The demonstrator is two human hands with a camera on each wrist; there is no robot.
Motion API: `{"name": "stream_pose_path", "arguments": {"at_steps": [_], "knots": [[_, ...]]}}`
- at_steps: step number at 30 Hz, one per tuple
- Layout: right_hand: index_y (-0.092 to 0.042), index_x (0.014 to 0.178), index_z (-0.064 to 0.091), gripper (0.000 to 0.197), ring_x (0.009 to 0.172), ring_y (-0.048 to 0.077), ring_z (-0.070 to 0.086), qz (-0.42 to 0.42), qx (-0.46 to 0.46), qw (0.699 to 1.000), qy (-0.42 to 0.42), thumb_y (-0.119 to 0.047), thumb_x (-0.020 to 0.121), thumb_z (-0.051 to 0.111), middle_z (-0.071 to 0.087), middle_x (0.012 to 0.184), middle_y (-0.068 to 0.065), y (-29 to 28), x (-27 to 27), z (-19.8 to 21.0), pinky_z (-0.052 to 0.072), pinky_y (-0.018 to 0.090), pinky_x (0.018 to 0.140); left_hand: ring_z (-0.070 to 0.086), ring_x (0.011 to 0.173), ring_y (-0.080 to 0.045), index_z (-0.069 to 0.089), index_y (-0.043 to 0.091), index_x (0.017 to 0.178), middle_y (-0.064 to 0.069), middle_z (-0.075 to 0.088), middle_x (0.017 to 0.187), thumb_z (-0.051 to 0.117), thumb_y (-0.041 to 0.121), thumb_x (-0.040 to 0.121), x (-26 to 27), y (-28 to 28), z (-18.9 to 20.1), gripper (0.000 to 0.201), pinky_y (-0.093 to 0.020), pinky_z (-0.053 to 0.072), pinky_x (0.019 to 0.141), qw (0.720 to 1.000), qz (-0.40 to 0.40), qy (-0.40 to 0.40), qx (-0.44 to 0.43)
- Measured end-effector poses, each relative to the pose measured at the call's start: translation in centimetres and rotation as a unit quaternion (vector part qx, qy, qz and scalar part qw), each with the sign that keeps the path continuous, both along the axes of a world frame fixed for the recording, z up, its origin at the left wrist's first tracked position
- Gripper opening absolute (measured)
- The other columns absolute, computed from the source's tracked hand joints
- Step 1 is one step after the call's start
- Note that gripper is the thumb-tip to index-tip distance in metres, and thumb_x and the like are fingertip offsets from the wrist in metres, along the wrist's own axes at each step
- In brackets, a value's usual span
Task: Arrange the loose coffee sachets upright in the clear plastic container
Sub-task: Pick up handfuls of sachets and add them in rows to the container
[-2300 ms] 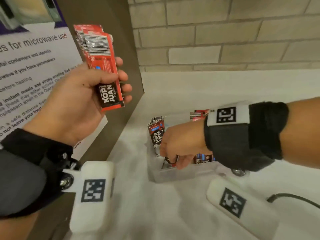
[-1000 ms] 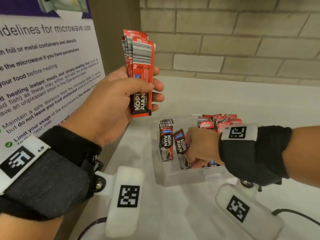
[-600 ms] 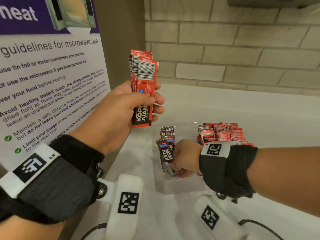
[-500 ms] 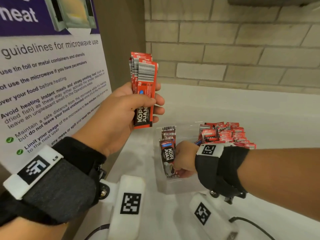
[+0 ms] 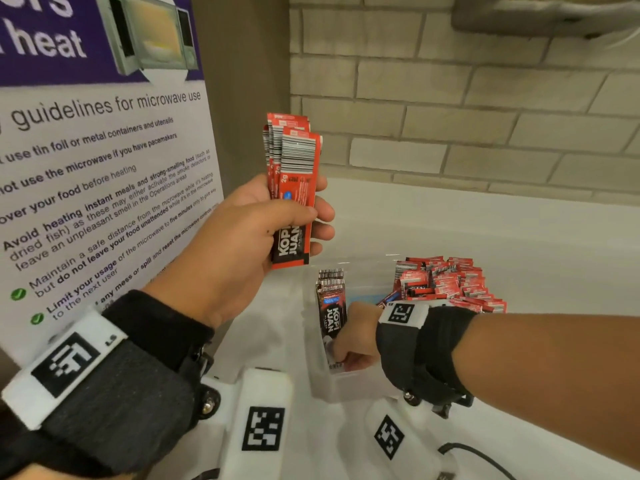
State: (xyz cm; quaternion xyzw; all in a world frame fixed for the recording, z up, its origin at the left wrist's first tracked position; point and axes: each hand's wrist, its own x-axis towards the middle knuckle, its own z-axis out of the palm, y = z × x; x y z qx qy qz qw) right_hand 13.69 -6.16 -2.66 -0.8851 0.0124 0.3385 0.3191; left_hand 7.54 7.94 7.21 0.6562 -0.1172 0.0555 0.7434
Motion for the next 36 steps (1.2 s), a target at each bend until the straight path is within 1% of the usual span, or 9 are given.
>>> {"name": "stream_pose_path", "arguments": {"at_steps": [2, 5, 11, 18, 21, 25, 29, 33, 36], "knots": [[-0.005, 0.087, 0.055, 0.010, 0.063, 0.013, 0.058, 0.000, 0.000, 1.000, -0.004, 0.000, 0.082, 0.062, 0.058, 0.086, 0.008, 0.3, -0.1, 0.2, 0.057, 0.026, 0.072, 0.067, 0.075, -0.016, 0.061, 0.016, 0.102, 0.002, 0.068, 0.076, 0.046, -0.003, 0.089, 0.0, 0.0, 0.0, 0.028, -0.035, 0.055, 0.078, 1.000, -0.002, -0.001, -0.002], [0.000, 0.117, 0.054, 0.036, 0.065, 0.016, 0.060, -0.020, 0.009, 0.999, -0.038, -0.004, 0.082, 0.062, 0.058, 0.092, 0.009, 0.5, 0.2, 0.2, 0.058, 0.026, 0.066, 0.067, 0.074, -0.015, 0.062, 0.016, 0.101, 0.001, 0.068, 0.075, 0.046, -0.003, 0.089, 0.0, 0.0, 0.0, 0.028, -0.035, 0.055, 0.077, 1.000, 0.001, -0.003, 0.003], [0.000, 0.122, 0.053, 0.031, 0.104, 0.029, 0.062, -0.036, -0.018, 0.993, -0.115, -0.012, 0.093, 0.051, 0.060, 0.124, 0.017, 0.8, 0.3, 0.5, 0.051, 0.034, 0.090, 0.067, 0.073, -0.016, 0.062, 0.015, 0.101, 0.001, 0.068, 0.075, 0.048, -0.003, 0.088, 0.1, 0.1, -0.1, 0.026, -0.033, 0.056, 0.074, 1.000, 0.004, -0.005, 0.000], [-0.003, 0.116, 0.055, 0.031, 0.064, 0.014, 0.058, -0.093, 0.060, 0.991, -0.070, -0.010, 0.085, 0.059, 0.056, 0.087, 0.006, 0.3, 0.9, -0.4, 0.051, 0.023, 0.052, 0.067, 0.072, -0.016, 0.062, 0.015, 0.100, 0.001, 0.068, 0.074, 0.048, -0.002, 0.087, 0.1, 0.1, -0.2, 0.026, -0.034, 0.057, 0.075, 1.000, 0.004, -0.009, -0.005], [-0.004, 0.109, 0.056, 0.027, 0.068, 0.017, 0.061, -0.075, 0.061, 0.994, -0.042, -0.009, 0.084, 0.061, 0.057, 0.082, 0.005, 0.4, 1.0, -0.5, 0.055, 0.027, 0.060, 0.067, 0.073, -0.016, 0.062, 0.015, 0.101, 0.001, 0.068, 0.075, 0.058, 0.001, 0.079, 0.2, 0.2, -0.2, 0.027, -0.034, 0.057, 0.076, 1.000, 0.000, -0.011, -0.003], [0.000, 0.113, 0.059, 0.030, 0.092, 0.034, 0.068, -0.065, 0.047, 0.996, -0.038, -0.015, 0.087, 0.058, 0.067, 0.102, 0.019, 1.0, 0.9, -0.8, 0.056, 0.042, 0.084, 0.068, 0.073, -0.017, 0.063, 0.015, 0.102, -0.001, 0.069, 0.076, 0.058, 0.006, 0.072, 0.3, 0.4, -0.4, 0.032, -0.034, 0.057, 0.075, 1.000, -0.007, -0.009, -0.007], [-0.004, 0.118, 0.055, 0.033, 0.072, 0.019, 0.063, -0.078, 0.080, 0.993, -0.027, -0.016, 0.087, 0.059, 0.058, 0.084, 0.004, 0.5, 1.3, -1.0, 0.056, 0.030, 0.066, 0.068, 0.075, -0.018, 0.062, 0.015, 0.103, -0.001, 0.069, 0.078, 0.058, 0.002, 0.077, 0.3, 0.5, -0.5, 0.030, -0.037, 0.056, 0.078, 1.000, -0.007, -0.010, -0.005], [-0.003, 0.122, 0.050, 0.031, 0.095, 0.030, 0.063, -0.099, 0.091, 0.991, 0.024, -0.014, 0.094, 0.053, 0.056, 0.101, 0.013, 0.6, 1.0, -0.5, 0.054, 0.039, 0.087, 0.067, 0.073, -0.018, 0.062, 0.014, 0.103, -0.001, 0.068, 0.075, 0.055, 0.003, 0.076, 0.4, 0.3, -0.5, 0.030, -0.035, 0.057, 0.076, 1.000, -0.006, -0.008, -0.009], [-0.004, 0.126, 0.048, 0.036, 0.079, 0.020, 0.058, -0.073, 0.096, 0.992, 0.024, -0.013, 0.091, 0.054, 0.054, 0.093, 0.007, 0.1, 1.6, -0.1, 0.054, 0.035, 0.076, 0.067, 0.073, -0.018, 0.062, 0.013, 0.103, -0.002, 0.068, 0.075, 0.054, 0.003, 0.077, 0.4, 0.3, -0.6, 0.029, -0.034, 0.057, 0.075, 1.000, -0.007, -0.004, -0.008]]}}
